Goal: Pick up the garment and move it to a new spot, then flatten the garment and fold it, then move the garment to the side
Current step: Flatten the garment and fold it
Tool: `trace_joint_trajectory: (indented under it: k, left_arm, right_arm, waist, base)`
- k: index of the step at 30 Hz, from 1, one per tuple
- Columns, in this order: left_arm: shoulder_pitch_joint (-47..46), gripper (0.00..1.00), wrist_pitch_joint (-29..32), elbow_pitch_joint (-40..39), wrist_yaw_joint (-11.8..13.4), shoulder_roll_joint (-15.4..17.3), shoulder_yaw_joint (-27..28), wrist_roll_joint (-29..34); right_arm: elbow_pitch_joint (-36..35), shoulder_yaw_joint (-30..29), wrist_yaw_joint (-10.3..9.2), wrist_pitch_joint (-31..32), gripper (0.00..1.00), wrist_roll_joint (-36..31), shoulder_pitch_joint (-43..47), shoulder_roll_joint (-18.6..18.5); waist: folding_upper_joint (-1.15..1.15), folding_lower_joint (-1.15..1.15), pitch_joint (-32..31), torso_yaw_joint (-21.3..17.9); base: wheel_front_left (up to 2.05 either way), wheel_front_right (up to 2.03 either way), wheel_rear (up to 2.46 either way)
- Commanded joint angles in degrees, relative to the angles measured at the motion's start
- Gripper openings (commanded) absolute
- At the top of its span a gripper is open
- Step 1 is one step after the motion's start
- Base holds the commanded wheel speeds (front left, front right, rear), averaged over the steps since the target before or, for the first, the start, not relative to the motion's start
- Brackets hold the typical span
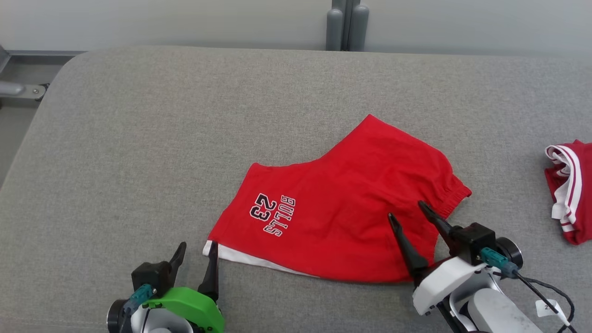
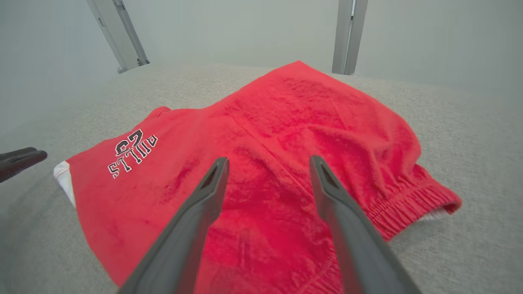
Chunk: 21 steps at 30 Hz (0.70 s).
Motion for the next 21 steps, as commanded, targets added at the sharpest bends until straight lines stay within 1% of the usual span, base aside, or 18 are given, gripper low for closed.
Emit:
trace_joint_trajectory:
  k: [1,7,12,16,17,18,19,21]
  left_arm:
    - [-0.01,1.00,-0.13,-0.65,0.36,0.18,-0.29,-0.61]
    - [-0.66,1.00,-0.13,-2.28,1.07,0.20,-1.97,-1.35]
    - [-1.40,1.00,-0.13,-3.47,1.56,0.19,-2.92,-1.87]
    - [-1.69,1.00,-0.13,-4.48,1.67,0.18,-3.29,-2.04]
    - [-1.71,1.00,-0.13,-4.69,1.77,0.18,-3.41,-2.14]
    - [-1.69,1.00,-0.13,-4.91,1.87,0.18,-3.49,-2.29]
    - [-1.66,1.00,-0.13,-5.21,1.96,0.18,-3.53,-2.38]
    - [-1.49,1.00,-0.13,-5.66,1.99,0.18,-3.61,-2.33]
  right_arm:
    - [0.61,0.73,-0.06,-0.01,1.00,-0.12,-1.39,-0.73]
    - [6.21,4.44,-0.06,0.21,1.00,-1.39,-7.36,-2.59]
    - [10.98,8.69,-0.06,2.38,1.00,-2.11,-11.71,-4.26]
    - [12.88,10.95,-0.07,2.72,1.00,-1.69,-13.74,-5.37]
    - [13.27,11.73,-0.06,2.66,0.87,-1.47,-14.21,-5.67]
    - [13.68,12.25,-0.06,2.54,0.32,-1.25,-14.67,-5.89]
    - [14.11,12.55,-0.06,2.44,0.00,-1.05,-15.11,-6.21]
    - [14.89,13.14,-0.06,2.33,0.00,-0.46,-15.95,-6.72]
  waist:
    - [0.00,0.00,0.79,0.40]
    - [0.00,0.00,2.29,1.30]
    - [0.00,0.00,3.73,2.62]
    - [0.00,0.00,4.54,3.40]
    - [0.00,0.00,4.71,3.61]
    - [0.00,0.00,4.83,3.75]
    - [0.00,0.00,4.95,3.87]
    - [0.00,0.00,5.14,4.05]
  base:
    - [0.00,0.00,0.00]
    - [0.00,0.00,0.00]
    - [0.00,0.00,0.00]
    - [0.00,0.00,0.00]
    - [0.00,0.00,0.00]
    - [0.00,0.00,0.00]
    - [0.00,0.00,0.00]
    - [0.00,0.00,0.00]
